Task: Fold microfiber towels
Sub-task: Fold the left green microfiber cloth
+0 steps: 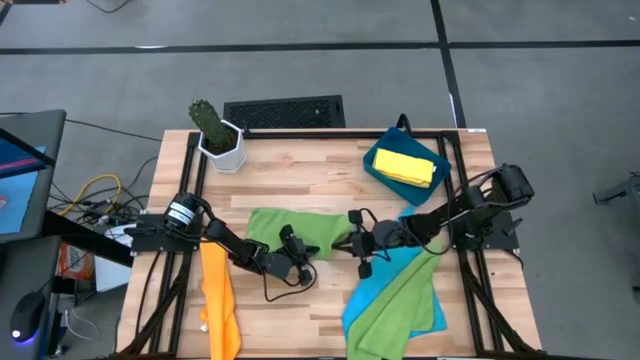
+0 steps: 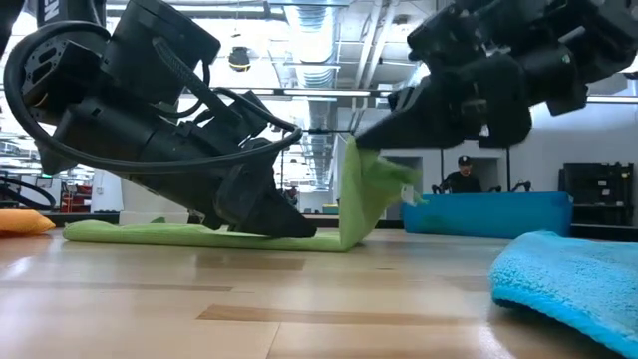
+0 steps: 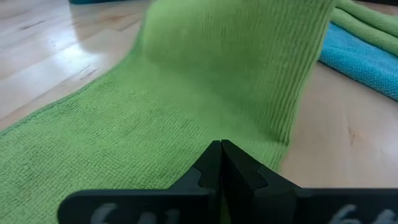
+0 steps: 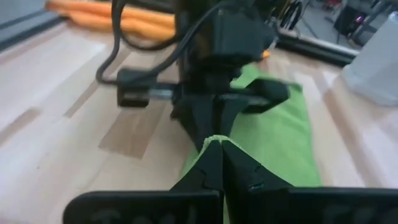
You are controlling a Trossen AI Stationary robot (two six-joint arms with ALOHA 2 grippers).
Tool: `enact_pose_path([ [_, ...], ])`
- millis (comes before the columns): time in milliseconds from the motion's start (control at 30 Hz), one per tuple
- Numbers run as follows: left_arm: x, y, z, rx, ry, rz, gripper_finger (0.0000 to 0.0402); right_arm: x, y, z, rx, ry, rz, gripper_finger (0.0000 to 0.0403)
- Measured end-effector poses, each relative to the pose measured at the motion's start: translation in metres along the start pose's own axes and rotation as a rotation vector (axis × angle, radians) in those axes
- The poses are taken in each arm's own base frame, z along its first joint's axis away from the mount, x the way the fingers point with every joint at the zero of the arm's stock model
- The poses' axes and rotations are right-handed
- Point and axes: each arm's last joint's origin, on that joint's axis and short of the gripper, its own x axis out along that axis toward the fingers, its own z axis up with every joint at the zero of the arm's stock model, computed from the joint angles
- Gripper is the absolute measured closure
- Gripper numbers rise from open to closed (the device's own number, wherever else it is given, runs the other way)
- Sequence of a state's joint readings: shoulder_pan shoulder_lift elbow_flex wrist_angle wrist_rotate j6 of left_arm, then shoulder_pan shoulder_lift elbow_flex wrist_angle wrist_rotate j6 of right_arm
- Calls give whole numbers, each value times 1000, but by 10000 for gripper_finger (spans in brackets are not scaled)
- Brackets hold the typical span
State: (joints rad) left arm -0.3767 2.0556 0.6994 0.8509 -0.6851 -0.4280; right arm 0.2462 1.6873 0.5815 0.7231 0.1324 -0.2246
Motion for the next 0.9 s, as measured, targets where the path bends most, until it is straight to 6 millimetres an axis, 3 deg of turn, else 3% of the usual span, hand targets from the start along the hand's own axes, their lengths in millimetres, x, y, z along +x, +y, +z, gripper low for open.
enact_pose_path([
  [367,-5,-4,7,6,-7,-33,401,48,15,-6,-32,38,57,381],
  [667,-38,-2,33,51,168,-32,401,50,16,-8,-42,57,63,377],
  [900,-56,1,18,94,281,55,401,46,12,1,-72,16,49,382],
])
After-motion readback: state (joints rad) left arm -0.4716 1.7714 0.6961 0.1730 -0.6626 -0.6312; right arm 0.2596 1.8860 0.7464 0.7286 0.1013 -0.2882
